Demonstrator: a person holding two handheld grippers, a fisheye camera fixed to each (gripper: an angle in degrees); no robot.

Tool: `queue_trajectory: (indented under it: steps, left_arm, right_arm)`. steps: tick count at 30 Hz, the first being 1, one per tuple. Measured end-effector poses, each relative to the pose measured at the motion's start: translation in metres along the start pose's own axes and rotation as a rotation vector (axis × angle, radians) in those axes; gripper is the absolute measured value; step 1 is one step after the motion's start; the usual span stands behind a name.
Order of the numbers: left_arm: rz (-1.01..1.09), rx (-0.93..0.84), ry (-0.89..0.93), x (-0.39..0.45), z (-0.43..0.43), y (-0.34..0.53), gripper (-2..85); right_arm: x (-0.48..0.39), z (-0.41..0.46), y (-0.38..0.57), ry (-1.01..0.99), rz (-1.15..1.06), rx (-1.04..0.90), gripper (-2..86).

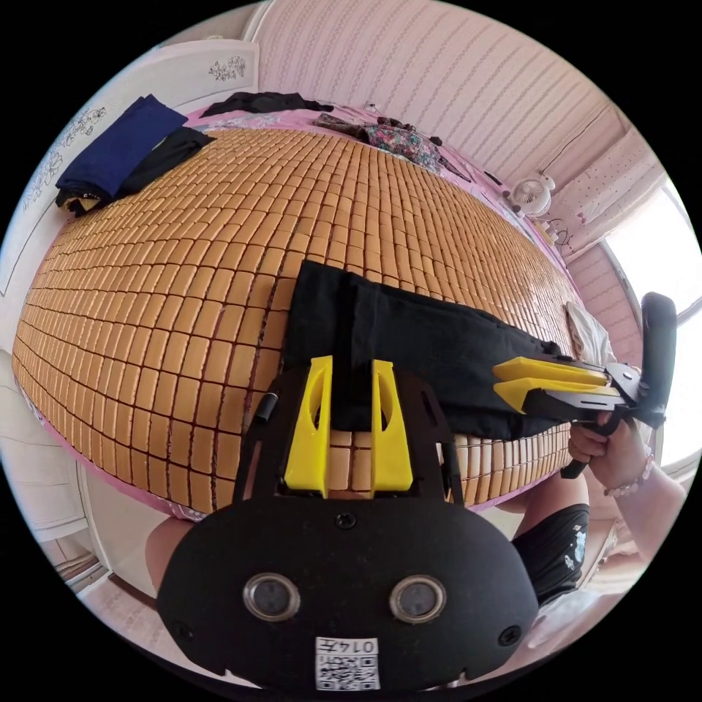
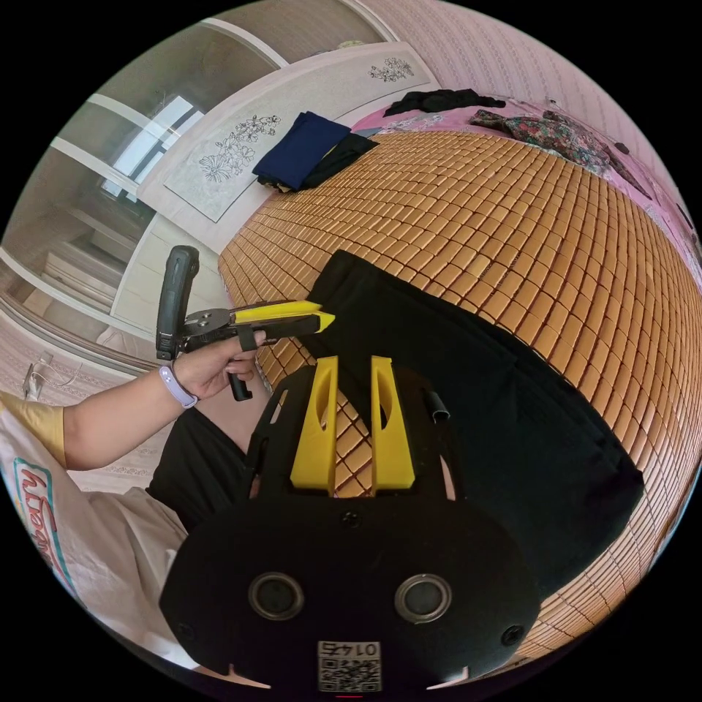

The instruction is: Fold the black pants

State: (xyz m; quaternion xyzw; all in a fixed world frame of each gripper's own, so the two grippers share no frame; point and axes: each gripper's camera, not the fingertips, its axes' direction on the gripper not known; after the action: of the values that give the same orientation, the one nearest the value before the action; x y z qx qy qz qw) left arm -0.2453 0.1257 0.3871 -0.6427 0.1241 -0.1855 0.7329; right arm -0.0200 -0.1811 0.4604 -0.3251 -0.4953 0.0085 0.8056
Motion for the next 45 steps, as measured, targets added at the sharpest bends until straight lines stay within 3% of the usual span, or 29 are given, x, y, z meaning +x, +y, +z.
queue_trajectory:
  steps: [8,12,19,26,31,33,36,38,40,41,45]
  left_arm:
    - [0.065,0.036,-0.012,0.021,-0.009,0.019,3.4]
    - [0.128,0.068,-0.043,0.037,-0.012,0.030,1.8]
    - [0.194,0.099,-0.001,0.053,-0.018,0.039,1.0]
    - [0.213,0.280,0.104,0.052,-0.070,0.051,0.6]
    - [0.025,0.255,-0.120,0.014,-0.074,0.050,0.3]
    - [-0.083,0.148,-0.207,-0.014,-0.054,0.053,0.0]
    - [-0.142,0.130,-0.105,-0.029,-0.052,0.061,-0.3]
    - [-0.096,0.186,-0.066,-0.021,-0.056,0.065,-0.6]
    - [0.004,0.196,-0.006,-0.002,-0.051,0.064,-0.6]
    - [0.069,0.172,0.038,0.013,-0.043,0.063,-0.6]
    - [0.275,0.035,0.239,0.089,0.002,0.053,-0.7]
  right_arm:
    - [0.000,0.050,-0.086,-0.068,0.000,-0.053,7.6]
    - [-0.002,0.074,-0.118,0.012,0.055,-0.031,9.6]
    - [0.012,0.108,-0.135,0.023,0.082,-0.208,6.8]
    - [0.001,0.053,-0.143,-0.140,0.034,-0.008,3.1]
    - [-0.023,0.094,-0.179,-0.245,0.023,0.012,6.3]
    - [-0.020,0.110,-0.181,-0.255,0.039,-0.015,7.3]
    - [-0.017,0.100,-0.168,-0.177,-0.002,0.018,5.1]
    - [-0.011,0.084,-0.153,-0.018,-0.040,0.023,3.8]
    - [0.006,0.062,-0.130,0.286,-0.046,0.049,2.0]
    - [0.012,0.059,-0.127,0.326,-0.045,0.036,1.5]
    - [0.055,0.076,-0.134,0.353,0.030,-0.264,0.4]
